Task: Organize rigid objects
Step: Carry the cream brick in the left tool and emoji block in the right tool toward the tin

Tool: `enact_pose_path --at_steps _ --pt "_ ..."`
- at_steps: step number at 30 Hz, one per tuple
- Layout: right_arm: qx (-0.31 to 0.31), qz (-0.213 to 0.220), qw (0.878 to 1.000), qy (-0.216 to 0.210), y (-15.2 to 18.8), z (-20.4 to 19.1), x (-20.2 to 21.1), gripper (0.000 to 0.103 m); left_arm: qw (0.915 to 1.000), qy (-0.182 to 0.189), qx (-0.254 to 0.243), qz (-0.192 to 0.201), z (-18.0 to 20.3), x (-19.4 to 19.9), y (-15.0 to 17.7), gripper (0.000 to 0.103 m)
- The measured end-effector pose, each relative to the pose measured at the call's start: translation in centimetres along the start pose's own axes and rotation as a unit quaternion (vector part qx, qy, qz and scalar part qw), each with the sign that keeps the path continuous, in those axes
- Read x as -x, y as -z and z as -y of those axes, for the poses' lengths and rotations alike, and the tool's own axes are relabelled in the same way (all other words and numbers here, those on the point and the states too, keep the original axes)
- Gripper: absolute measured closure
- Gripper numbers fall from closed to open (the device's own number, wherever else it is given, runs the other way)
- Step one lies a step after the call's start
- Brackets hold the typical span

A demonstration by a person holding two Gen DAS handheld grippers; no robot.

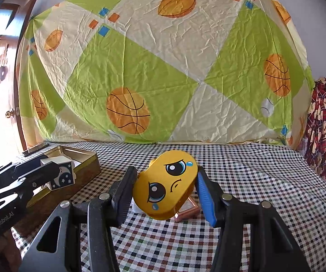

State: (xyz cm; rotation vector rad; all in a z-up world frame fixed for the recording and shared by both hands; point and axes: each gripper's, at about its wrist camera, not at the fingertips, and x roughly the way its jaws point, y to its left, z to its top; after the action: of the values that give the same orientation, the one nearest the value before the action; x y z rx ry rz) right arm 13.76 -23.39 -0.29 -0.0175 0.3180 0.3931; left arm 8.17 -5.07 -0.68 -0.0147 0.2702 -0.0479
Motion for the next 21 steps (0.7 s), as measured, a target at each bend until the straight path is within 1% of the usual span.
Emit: enact_pose_path --at_steps 4,9,21 --pt "0.007 -0.004 1.0 0.007 0.1 -0.9 0.0 0.048 1.0 -0.007 0.001 0.0 -0.2 0.4 0.1 0.072" --pt "0.013 -0.009 1.0 0.0 0.2 -2.2 0.1 0.048 1.0 -0.008 0.001 0.0 -0.4 0.8 0.3 0.072" --pt "0.017 -0.003 1.0 -0.017 0.6 -4.2 1.5 0.048 1.0 -0.006 0.003 0.004 -0.9 2.0 0.7 0.072"
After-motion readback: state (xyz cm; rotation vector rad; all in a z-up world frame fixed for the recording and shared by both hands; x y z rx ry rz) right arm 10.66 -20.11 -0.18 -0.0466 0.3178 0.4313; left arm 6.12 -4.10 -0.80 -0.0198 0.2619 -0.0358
